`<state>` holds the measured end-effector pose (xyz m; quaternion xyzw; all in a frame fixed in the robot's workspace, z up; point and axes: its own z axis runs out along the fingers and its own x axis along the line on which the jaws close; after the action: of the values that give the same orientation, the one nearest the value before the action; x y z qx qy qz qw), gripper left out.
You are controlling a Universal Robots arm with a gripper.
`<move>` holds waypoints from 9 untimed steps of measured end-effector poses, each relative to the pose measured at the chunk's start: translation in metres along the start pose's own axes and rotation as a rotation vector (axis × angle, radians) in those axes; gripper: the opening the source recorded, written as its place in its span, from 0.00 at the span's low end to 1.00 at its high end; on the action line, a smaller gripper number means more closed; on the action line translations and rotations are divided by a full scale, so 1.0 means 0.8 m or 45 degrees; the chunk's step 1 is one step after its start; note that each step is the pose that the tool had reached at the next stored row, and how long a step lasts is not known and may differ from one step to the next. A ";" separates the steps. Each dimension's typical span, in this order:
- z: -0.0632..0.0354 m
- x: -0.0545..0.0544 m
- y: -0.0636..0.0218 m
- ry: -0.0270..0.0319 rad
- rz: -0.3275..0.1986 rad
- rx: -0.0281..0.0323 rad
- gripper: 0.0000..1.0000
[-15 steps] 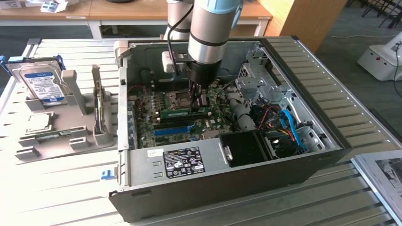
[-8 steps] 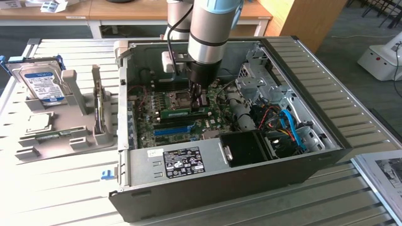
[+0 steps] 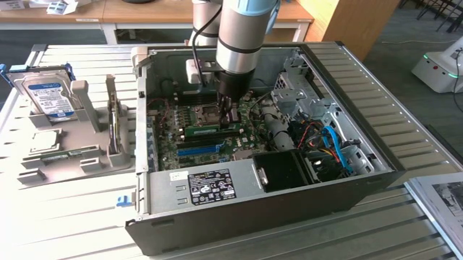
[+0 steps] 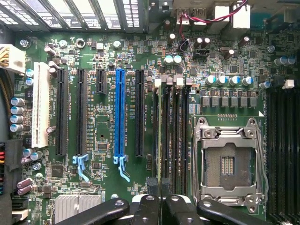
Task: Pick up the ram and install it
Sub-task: 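Insert the ram into the slot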
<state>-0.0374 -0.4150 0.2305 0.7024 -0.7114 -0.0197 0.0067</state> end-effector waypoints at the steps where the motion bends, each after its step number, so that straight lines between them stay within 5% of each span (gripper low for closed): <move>1: 0.000 0.000 0.000 -0.0002 0.000 0.0000 0.12; 9: 0.001 0.000 0.001 -0.0001 0.000 0.0001 0.12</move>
<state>-0.0379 -0.4150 0.2294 0.7024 -0.7115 -0.0197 0.0067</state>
